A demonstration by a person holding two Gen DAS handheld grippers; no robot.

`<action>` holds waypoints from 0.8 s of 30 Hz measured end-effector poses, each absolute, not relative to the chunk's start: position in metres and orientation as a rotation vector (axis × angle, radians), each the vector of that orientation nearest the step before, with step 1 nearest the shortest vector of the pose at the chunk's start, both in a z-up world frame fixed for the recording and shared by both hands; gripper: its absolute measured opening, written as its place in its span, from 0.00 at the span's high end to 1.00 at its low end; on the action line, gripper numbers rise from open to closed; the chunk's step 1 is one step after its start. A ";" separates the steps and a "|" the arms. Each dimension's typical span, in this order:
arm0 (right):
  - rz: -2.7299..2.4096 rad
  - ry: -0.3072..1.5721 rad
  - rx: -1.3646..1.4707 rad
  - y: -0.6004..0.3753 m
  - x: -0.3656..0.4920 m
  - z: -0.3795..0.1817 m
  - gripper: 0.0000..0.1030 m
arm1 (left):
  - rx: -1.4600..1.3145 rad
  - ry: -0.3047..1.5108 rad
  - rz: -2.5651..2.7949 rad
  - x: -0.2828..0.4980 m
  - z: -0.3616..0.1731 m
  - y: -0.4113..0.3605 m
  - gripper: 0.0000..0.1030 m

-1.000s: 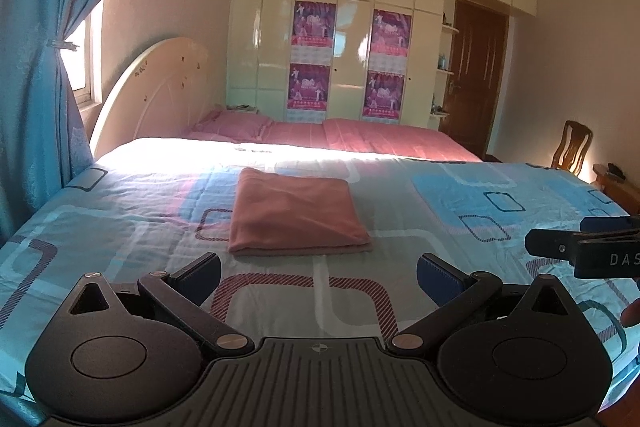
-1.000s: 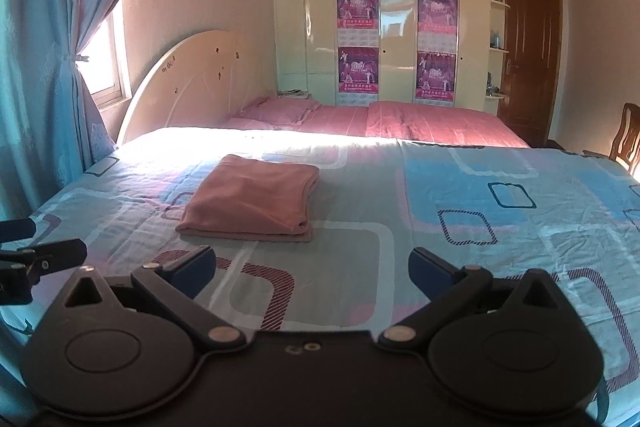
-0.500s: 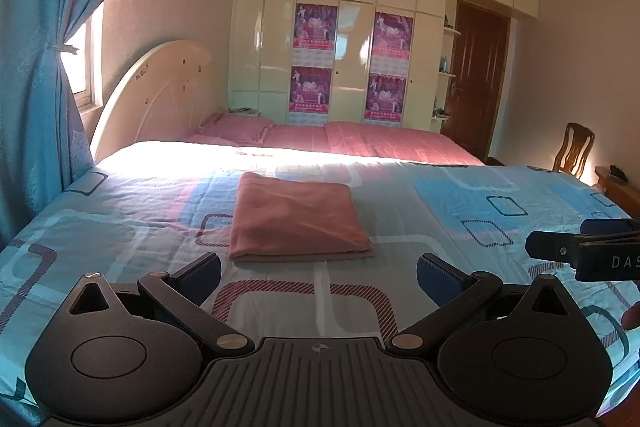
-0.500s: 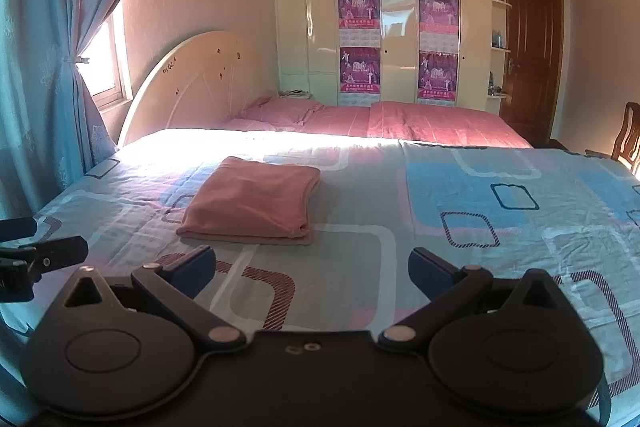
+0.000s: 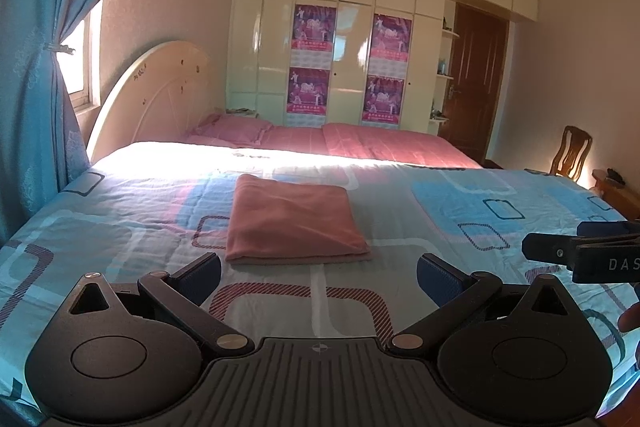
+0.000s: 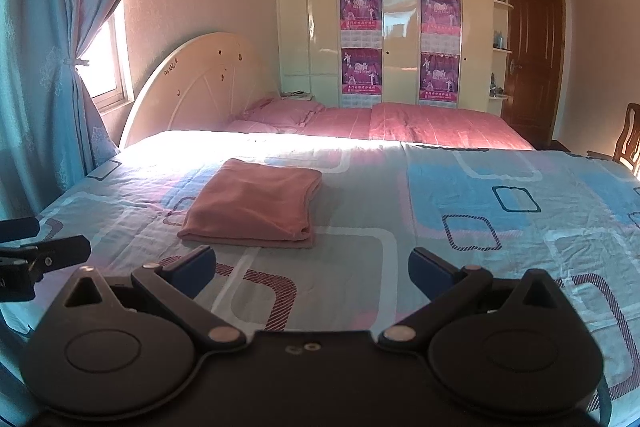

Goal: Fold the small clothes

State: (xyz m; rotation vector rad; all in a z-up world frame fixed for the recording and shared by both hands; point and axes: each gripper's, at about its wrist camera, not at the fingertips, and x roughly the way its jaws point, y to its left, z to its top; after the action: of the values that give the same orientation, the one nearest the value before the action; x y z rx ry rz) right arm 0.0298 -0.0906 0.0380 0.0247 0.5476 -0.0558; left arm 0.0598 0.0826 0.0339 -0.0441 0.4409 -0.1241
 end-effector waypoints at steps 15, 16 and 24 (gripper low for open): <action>-0.061 0.558 0.015 -0.087 0.031 0.035 0.01 | -0.048 0.434 -0.117 0.057 0.035 0.086 0.00; -0.061 0.559 0.015 -0.087 0.031 0.035 0.01 | -0.048 0.434 -0.116 0.057 0.034 0.086 0.00; -0.060 0.557 0.014 -0.087 0.031 0.035 0.01 | -0.041 0.433 -0.113 0.055 0.034 0.084 0.00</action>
State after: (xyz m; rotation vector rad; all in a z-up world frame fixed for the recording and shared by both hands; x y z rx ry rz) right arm 0.0311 -0.0871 0.0350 0.0138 0.5570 -0.0598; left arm 0.0553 0.0843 0.0342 -0.0413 0.4329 -0.1134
